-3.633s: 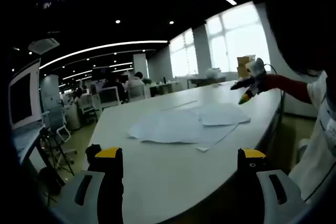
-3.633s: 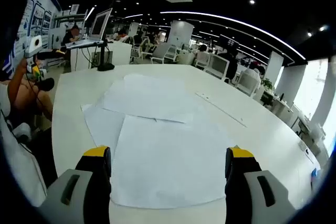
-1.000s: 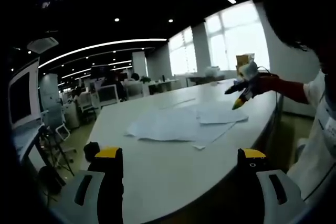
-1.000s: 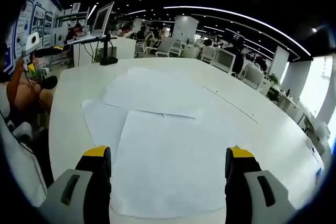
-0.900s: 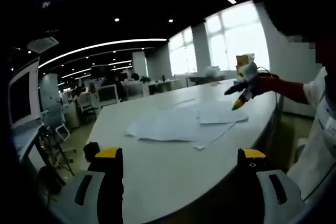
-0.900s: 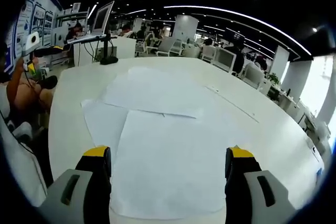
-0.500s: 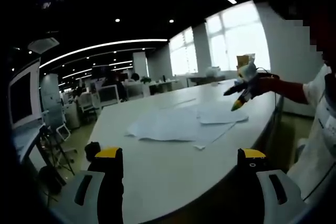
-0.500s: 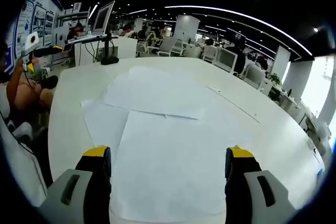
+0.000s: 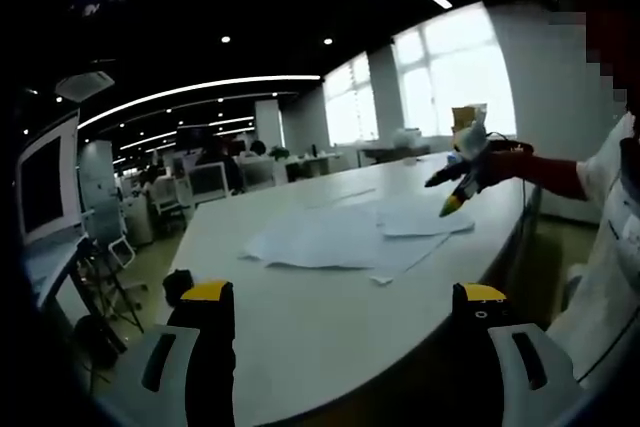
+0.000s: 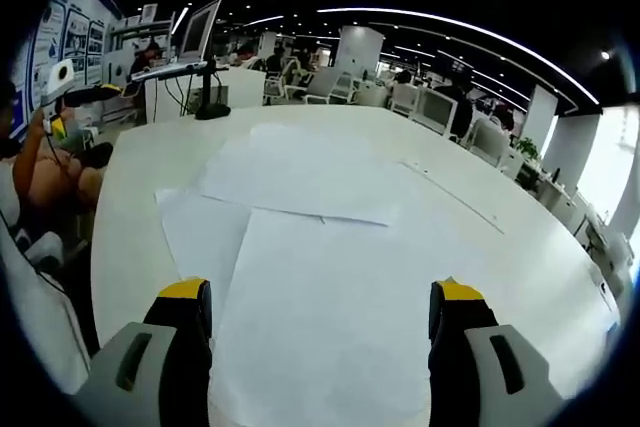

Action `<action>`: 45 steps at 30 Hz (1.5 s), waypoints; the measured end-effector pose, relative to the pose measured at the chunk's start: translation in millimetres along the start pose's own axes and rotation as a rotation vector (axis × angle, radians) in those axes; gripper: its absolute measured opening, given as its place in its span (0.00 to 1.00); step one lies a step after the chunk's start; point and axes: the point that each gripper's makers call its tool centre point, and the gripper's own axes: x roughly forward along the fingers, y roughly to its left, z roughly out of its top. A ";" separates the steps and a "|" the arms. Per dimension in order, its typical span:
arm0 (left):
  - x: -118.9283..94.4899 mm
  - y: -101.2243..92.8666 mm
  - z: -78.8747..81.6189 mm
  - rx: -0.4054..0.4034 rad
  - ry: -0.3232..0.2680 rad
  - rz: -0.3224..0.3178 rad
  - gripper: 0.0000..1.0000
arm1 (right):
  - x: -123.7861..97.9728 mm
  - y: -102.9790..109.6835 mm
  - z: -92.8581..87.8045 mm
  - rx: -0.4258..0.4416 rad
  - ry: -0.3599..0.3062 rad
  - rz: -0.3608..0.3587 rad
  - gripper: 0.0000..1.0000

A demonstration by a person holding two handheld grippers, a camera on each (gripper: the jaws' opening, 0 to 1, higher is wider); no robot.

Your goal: Organize the stack of printing papers by aligning and flattening the scattered papers on the table

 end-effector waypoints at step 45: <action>4.2 5.1 -6.5 -0.018 0.012 -0.007 0.92 | 18.9 3.1 -14.7 0.022 0.051 0.023 0.85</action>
